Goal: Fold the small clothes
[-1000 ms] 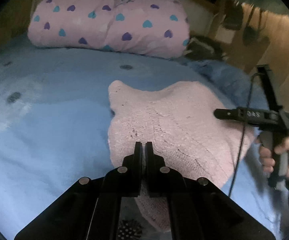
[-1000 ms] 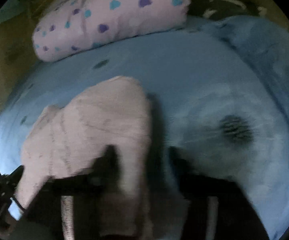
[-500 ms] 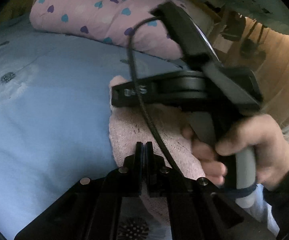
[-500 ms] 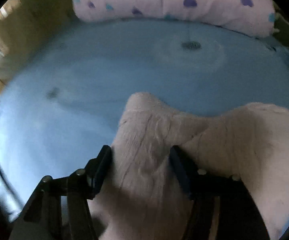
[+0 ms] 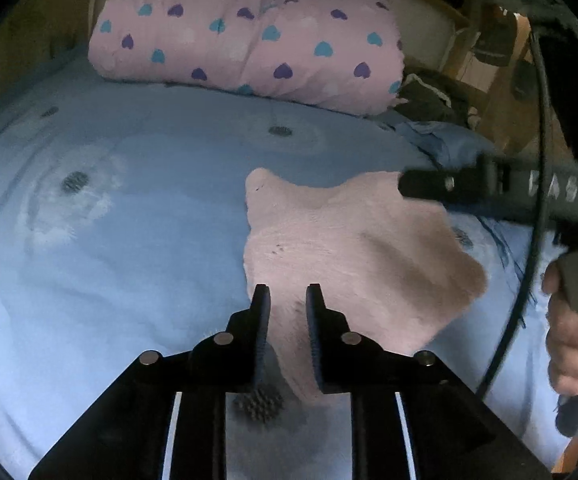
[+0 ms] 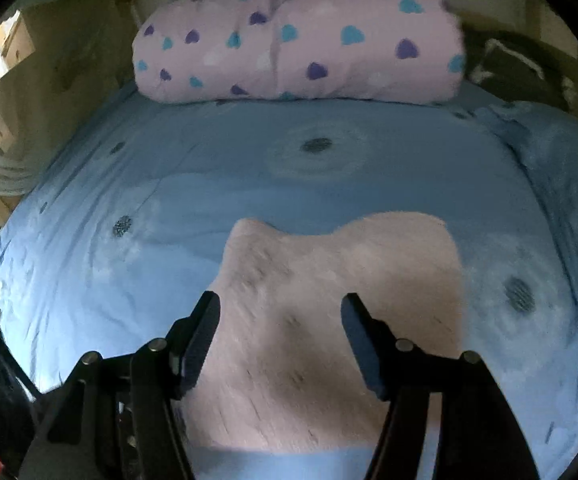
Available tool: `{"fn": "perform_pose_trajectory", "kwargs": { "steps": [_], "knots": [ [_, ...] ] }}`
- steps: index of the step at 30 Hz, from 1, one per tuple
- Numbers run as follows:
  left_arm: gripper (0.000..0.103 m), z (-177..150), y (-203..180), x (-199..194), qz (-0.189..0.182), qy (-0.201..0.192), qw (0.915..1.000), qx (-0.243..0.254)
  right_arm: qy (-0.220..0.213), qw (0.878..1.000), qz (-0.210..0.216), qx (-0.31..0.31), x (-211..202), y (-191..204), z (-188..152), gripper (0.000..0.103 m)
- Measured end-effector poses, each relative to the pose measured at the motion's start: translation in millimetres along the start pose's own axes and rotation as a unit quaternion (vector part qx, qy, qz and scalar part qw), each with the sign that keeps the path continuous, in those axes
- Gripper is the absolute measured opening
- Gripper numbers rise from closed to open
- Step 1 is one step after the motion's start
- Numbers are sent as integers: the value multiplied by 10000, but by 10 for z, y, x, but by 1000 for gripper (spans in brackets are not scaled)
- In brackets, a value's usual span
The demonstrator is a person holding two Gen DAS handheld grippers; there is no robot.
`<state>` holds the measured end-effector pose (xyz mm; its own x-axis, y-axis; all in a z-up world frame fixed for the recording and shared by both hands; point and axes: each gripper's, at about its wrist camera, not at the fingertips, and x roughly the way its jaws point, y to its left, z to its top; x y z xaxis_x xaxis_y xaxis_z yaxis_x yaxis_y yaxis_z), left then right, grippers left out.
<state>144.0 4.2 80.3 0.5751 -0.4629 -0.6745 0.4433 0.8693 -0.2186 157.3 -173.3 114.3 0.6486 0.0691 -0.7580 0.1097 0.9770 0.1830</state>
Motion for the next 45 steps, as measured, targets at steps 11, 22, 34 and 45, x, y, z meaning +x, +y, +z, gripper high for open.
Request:
{"fn": "perform_pose_trajectory", "kwargs": {
  "steps": [11,22,34,45],
  "knots": [
    [7,-108,-541,-802,180,-256,9982,517,-199,9992,-150,297,-716,-240,-721,67],
    [10,-374,-771,-755,375,544,9967,468,-324,9973,-657,55,-1081,-430,-1492,69],
    [14,-1206,-687,-477,606,849,9943,227,730,9893,-1218,-333,-583,-659,-2119,70],
    [24,-1243,-544,191,1026,591,9929,150,333,9901,-1358,-108,-118,-710,-2122,103]
  ]
}}
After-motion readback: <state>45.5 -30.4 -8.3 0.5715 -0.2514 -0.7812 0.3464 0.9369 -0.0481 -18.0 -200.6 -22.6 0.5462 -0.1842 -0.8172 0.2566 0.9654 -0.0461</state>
